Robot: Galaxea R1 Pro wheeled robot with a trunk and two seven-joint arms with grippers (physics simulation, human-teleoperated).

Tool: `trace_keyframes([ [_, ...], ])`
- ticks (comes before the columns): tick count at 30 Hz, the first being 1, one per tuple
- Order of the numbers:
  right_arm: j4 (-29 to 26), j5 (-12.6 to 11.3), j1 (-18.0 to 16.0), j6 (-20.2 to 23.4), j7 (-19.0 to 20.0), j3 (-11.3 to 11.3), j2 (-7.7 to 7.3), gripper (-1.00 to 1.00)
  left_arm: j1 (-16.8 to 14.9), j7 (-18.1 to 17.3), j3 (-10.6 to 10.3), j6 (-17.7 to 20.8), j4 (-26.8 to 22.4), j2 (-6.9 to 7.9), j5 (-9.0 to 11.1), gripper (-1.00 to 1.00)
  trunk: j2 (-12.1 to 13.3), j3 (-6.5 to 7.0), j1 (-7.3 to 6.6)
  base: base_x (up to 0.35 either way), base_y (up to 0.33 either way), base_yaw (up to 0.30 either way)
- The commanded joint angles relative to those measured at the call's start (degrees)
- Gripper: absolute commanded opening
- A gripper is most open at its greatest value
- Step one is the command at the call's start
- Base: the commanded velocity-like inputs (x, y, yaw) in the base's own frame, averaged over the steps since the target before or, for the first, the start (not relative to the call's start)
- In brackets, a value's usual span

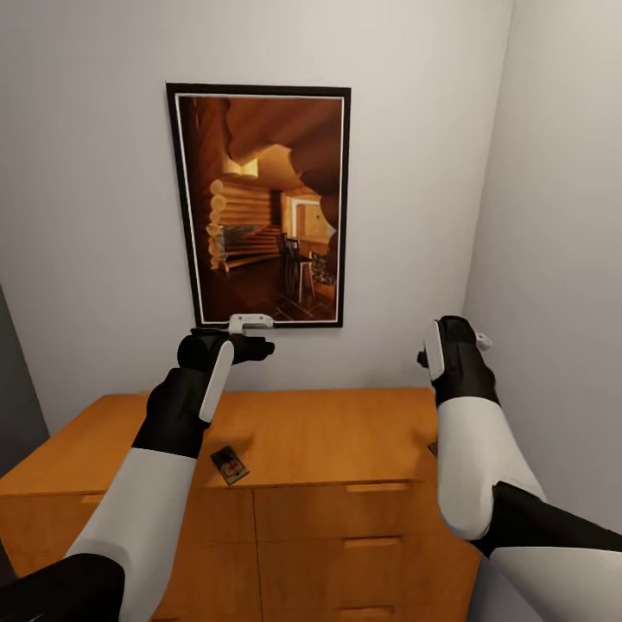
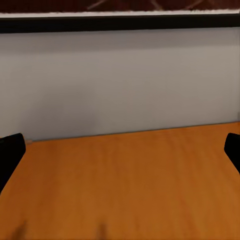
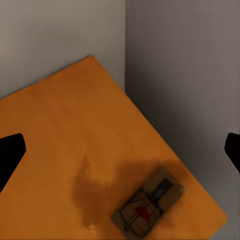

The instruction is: Take the four mousetraps from the cabinet in the bathroom and place them on the bathroom floor. Make sure all four end up on the same floor surface, and ensure that at least two of them are either under or directly next to the same bathroom sink.

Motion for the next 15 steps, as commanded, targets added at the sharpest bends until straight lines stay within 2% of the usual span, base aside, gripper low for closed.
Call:
trace_keyframes([
  [1, 0.0, 0.5, -0.1, 0.3, 0.2, -0.6, 0.06, 1.0, -0.1, 0.6, 0.0, 0.2, 0.0, 0.0, 0.6, 1.0, 0.0, -0.08, 0.03, 0.259, 0.0, 0.0],
  [7, 1.8, 0.5, -0.1, 0.3, -0.1, -3.6, 0.06, 1.0, -0.1, 0.6, 0.0, 0.2, 0.0, 0.0, 0.5, 1.0, 0.0, -0.08, 0.03, 0.17, 0.0, 0.0],
  [15, 5.0, 0.5, -0.1, 0.3, -0.1, -4.6, 0.06, 1.0, -0.1, 0.6, 0.0, 0.2, 0.0, 0.0, 0.6, 1.0, 0.0, -0.08, 0.03, 0.037, 0.0, 0.0],
])
